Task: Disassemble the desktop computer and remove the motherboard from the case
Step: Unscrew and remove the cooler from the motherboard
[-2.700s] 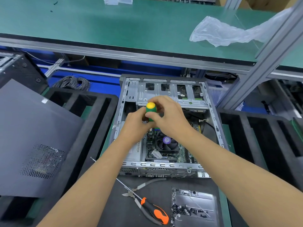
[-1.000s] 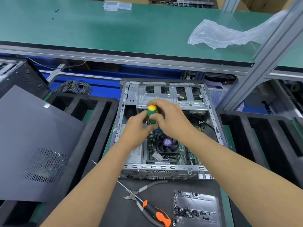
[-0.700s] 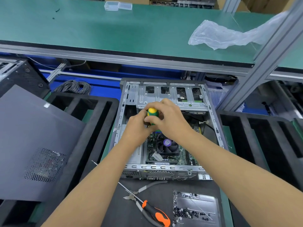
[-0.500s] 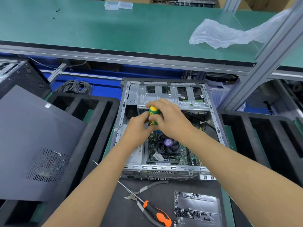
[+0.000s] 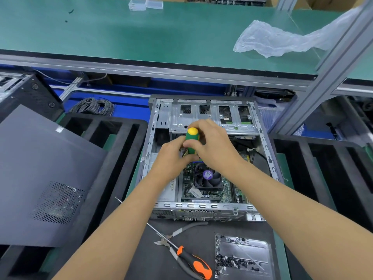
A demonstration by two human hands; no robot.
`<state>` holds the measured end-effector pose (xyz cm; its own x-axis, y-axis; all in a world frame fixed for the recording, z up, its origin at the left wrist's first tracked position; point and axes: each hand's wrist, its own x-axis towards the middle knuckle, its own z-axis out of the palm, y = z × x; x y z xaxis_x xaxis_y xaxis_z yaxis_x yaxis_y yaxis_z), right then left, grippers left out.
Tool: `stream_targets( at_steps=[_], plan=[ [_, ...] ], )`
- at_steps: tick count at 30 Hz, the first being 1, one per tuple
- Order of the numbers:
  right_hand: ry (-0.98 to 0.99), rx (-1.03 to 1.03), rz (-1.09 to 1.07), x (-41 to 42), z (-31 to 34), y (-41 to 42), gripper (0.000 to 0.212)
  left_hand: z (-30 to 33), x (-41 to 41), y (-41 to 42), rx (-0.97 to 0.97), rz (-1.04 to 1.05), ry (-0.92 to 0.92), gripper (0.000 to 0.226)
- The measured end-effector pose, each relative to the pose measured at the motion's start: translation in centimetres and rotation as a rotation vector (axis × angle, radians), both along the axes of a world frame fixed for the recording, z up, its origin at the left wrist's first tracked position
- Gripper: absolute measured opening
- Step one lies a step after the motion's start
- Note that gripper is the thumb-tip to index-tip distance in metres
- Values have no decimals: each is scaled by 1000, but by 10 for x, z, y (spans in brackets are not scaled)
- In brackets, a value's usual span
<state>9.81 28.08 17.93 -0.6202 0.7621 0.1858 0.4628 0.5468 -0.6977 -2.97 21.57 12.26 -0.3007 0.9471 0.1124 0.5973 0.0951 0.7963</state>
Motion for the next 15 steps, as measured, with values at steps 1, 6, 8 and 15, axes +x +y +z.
stream_targets(
  at_steps=[1, 6, 8, 15],
  plan=[
    [-12, -1, 27, 2, 2, 1, 32, 0, -1, -1, 6, -25, -3, 24],
    [-69, -89, 150, 2, 8, -2, 44, -1, -2, 0, 1, 8, -22, 27],
    [-136, -74, 178, 3, 10, -1, 47, -1, -1, 1, -14, 30, -1, 29],
    [-47, -19, 47, -1, 2, 1, 46, -2, 2, 2, -4, 57, -5, 31]
  ],
)
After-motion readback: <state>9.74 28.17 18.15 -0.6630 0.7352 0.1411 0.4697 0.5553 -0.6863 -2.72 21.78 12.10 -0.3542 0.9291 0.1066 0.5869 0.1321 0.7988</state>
